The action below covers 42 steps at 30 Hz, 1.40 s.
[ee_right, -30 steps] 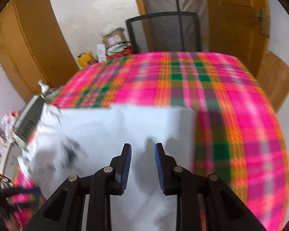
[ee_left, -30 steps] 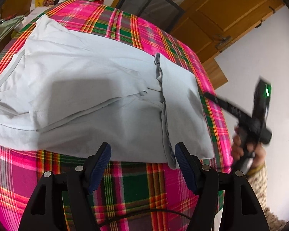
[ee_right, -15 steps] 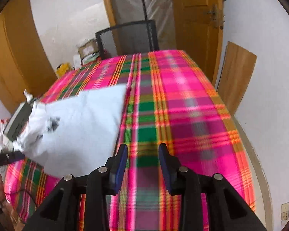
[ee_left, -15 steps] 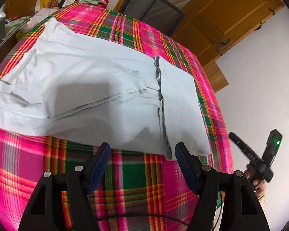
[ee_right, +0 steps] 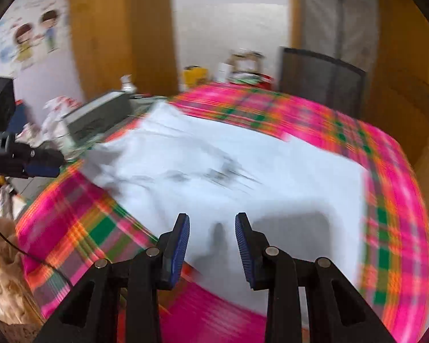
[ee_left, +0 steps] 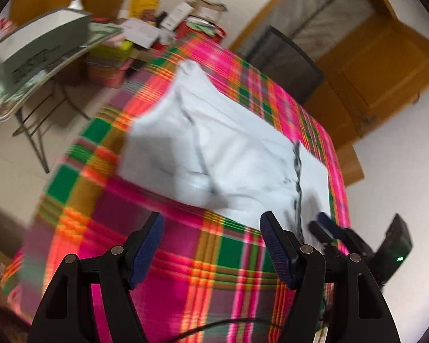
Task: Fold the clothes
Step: 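Move the right gripper to the shirt's collar edge while the left gripper withdraws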
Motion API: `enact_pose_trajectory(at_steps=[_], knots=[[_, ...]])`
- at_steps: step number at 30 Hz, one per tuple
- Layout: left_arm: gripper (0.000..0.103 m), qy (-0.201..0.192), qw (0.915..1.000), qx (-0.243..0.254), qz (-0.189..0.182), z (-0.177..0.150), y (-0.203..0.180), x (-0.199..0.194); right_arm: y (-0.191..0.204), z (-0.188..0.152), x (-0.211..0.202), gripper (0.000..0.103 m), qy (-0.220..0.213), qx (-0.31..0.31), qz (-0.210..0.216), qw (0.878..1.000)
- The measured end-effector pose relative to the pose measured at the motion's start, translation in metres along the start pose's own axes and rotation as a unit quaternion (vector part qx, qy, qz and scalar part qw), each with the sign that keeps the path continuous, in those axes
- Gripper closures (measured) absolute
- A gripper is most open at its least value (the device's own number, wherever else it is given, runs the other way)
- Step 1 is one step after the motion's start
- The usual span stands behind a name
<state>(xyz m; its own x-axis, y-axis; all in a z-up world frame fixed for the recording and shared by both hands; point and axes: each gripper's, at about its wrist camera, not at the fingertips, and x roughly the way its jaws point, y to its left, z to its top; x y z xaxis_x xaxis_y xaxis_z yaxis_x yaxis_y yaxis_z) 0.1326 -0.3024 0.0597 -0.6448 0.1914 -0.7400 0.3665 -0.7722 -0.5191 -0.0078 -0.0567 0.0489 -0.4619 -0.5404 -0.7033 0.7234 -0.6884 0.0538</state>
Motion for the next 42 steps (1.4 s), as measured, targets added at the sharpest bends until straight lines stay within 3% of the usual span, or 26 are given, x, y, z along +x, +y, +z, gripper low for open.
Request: enact_pose_trajectory(at_steps=[4,20,27,33,35,42], knots=[[0.031,-0.024,0.9987,-0.02,0.04,0.017,0.034,-0.025,0.045,0.018,0.025,0.069,-0.001,-0.05,0.034,0.998],[0.03,-0.018,0.9964,-0.08,0.022,0.037,0.087,-0.008,0.176,0.046,0.111,0.068,0.029,-0.165,0.113,0.979],[0.03,-0.018,0.9954,-0.092,0.019,0.048,0.097,0.0,0.19,0.047,0.13,0.067,0.049,-0.201,0.074,0.975],[0.03,-0.012,0.9955,-0.094,0.01,0.078,0.099,0.014,0.196,0.047,0.129,0.068,0.045,-0.225,0.05,0.972],[0.03,-0.005,0.9963,-0.085,0.013,0.092,0.095,0.025,0.19,0.049,0.128,0.09,0.046,-0.211,0.052,0.975],[0.03,0.042,0.9981,-0.044,0.009,0.146,0.071,0.081,0.152,0.055,0.108,0.095,0.017,-0.111,0.088,0.99]])
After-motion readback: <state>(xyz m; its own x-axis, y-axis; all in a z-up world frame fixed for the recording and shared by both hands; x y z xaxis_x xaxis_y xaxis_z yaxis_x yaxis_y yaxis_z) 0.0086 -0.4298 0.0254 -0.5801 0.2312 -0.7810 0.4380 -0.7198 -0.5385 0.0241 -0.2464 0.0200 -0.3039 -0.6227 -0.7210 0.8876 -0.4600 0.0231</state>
